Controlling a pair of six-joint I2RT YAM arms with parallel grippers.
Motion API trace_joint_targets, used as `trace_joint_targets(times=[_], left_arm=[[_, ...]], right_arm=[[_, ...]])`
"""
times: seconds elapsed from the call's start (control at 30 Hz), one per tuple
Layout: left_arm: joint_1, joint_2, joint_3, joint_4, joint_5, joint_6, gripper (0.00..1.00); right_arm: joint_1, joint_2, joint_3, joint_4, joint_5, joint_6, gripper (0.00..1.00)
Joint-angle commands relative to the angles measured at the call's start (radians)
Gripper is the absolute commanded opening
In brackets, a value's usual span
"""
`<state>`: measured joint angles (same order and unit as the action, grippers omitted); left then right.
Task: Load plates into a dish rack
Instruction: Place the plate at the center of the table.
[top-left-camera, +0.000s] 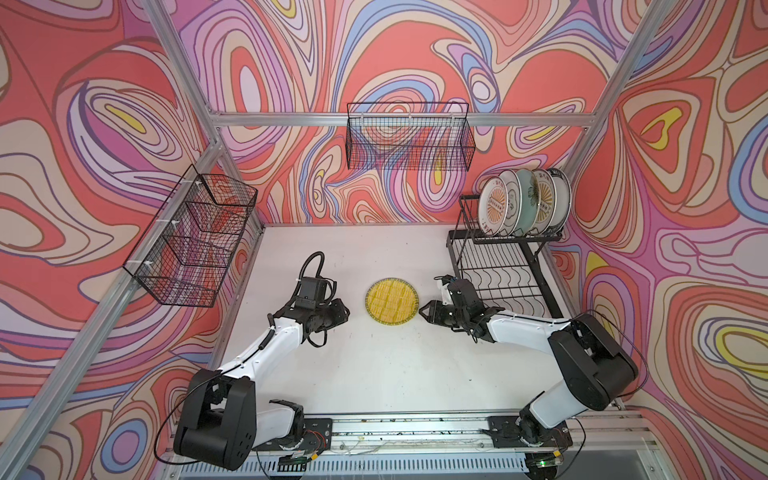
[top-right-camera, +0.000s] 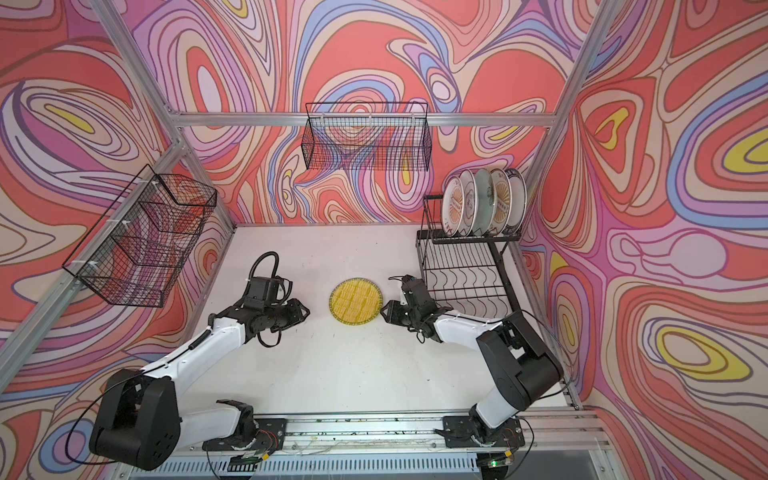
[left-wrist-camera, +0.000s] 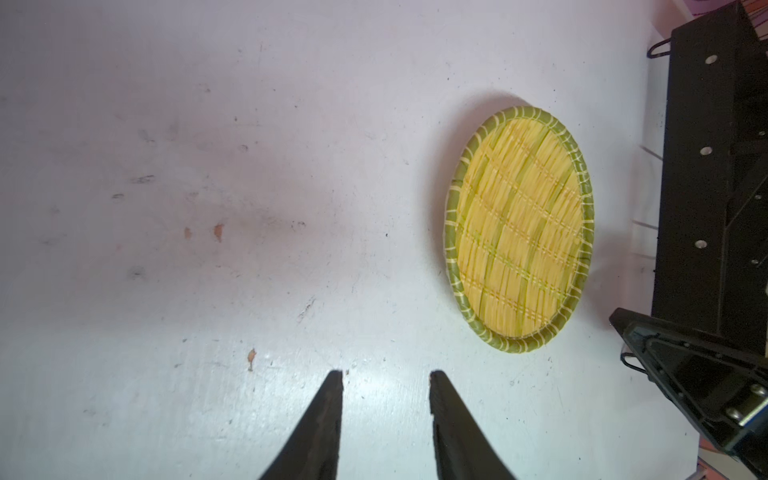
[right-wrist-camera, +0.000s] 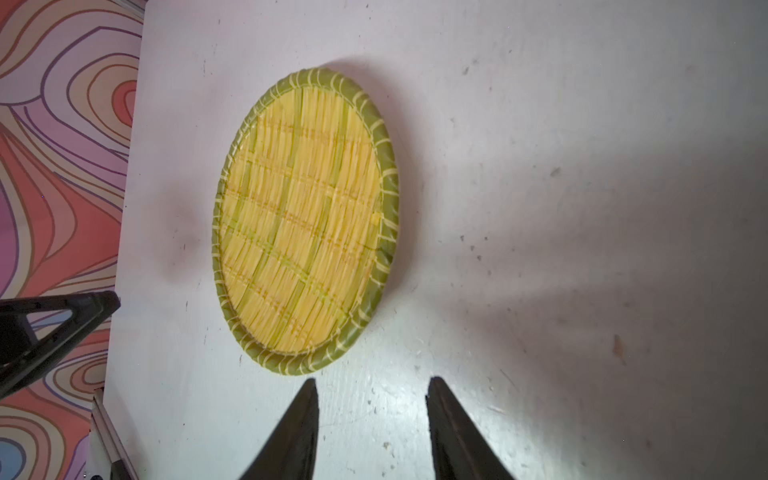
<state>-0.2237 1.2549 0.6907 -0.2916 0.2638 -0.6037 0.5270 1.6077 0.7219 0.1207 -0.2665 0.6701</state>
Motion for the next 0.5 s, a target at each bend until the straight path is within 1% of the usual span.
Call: trace_joint_targets(times=[0.0,0.27,0.4,0.47], left_arm=[[-0.005,-0.028,-0.039,-0.013,-0.029,-0.002,0.40],[-0.007,-0.044,-0.057,-0.035,-0.068,-0.015,0.40],[-0.008,-0.038,-0.051,-0.045,-0.062,-0.008,0.40],[-0.008,-0.032,-0.048,-0.048,-0.061,-0.007,0.40]], right_arm=[[0.001,0.043,0.027,0.055,-0.023,0.019,0.44],[-0.021,0.129,0.046,0.149,-0.061,0.043,0.44],[-0.028,0.158,0.070,0.172,-0.089,0.052,0.43],[-0.030,0.200,0.078,0.182,-0.095,0.060,0.43]])
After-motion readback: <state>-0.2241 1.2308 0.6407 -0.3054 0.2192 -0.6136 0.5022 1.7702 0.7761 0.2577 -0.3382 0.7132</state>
